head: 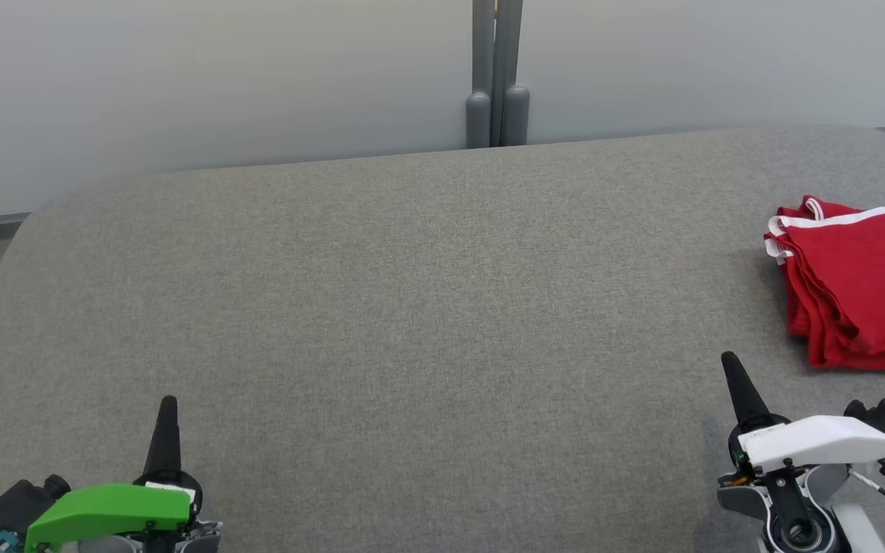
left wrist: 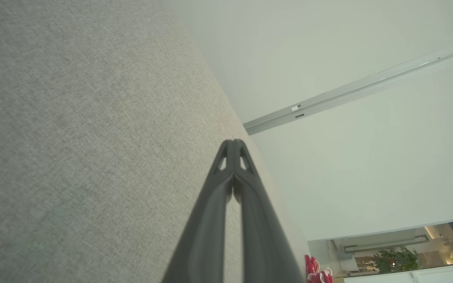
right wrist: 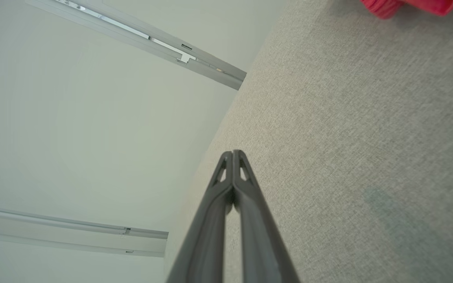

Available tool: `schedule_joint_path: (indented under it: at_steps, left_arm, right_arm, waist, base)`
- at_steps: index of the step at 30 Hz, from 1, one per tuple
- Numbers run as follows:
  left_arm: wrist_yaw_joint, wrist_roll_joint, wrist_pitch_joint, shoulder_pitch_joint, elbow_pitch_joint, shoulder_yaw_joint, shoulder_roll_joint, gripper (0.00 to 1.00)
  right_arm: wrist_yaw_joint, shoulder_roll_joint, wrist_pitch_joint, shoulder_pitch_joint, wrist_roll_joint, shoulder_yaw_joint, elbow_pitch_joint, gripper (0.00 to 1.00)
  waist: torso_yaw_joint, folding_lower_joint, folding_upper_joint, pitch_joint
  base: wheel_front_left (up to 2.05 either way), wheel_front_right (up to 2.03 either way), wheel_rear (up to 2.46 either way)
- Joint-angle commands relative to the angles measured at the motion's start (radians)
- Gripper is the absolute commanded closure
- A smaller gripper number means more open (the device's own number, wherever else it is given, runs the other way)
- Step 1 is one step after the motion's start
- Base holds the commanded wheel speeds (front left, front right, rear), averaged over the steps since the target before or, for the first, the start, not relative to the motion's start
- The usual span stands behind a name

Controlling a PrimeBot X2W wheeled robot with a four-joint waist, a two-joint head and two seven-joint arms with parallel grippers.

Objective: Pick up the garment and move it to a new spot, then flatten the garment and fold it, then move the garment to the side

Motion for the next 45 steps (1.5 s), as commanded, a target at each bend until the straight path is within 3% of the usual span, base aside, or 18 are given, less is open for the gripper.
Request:
schedule_joint_path:
  at_steps: [1, 45]
  left_arm:
    - [-0.004, -0.037, 0.009, -0.025, -0.017, 0.007, 0.006, 1.00]
    - [-0.006, -0.401, 0.103, -0.038, -0.070, 0.031, 0.008, 1.00]
  right_arm:
    - [0.000, -0.005, 0.009, -0.001, 0.037, -0.007, -0.019, 1.00]
    - [0.001, -0.007, 0.105, 0.031, 0.420, -0.064, -0.098, 1.00]
  waist:
    - [0.000, 0.0000, -0.0001, 0.000]
    - [0.010, 0.0000, -0.0001, 0.004]
  base:
    - [0.00, 0.00, 0.00]
    - [0.00, 0.00, 0.00]
